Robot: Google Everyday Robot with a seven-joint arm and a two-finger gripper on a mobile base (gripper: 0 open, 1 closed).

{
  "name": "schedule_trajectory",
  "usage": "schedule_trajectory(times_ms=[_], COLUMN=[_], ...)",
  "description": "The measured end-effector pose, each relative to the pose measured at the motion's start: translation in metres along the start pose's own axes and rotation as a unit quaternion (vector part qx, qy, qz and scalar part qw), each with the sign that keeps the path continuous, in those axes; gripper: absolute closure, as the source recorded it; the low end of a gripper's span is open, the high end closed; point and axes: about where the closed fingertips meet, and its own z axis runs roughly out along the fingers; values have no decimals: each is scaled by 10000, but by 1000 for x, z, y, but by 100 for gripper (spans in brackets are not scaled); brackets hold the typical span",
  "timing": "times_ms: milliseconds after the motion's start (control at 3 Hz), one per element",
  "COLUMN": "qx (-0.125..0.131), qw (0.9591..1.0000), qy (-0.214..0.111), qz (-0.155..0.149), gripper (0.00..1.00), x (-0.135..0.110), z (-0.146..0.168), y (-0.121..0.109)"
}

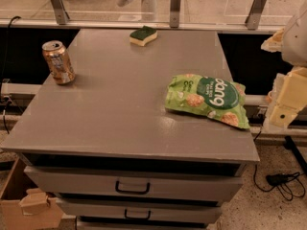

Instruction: Move orange can near green rice chip bag

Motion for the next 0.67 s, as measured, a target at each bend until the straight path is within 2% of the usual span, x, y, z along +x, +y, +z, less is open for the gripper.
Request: schedule_trajectory(times_ms=[333,667], qx=[1,-83], qw=[10000,9990], qy=[-1,-406], qz=[0,-137], gripper=[0,0], x=[0,-37], z=[0,22], y=[0,-12])
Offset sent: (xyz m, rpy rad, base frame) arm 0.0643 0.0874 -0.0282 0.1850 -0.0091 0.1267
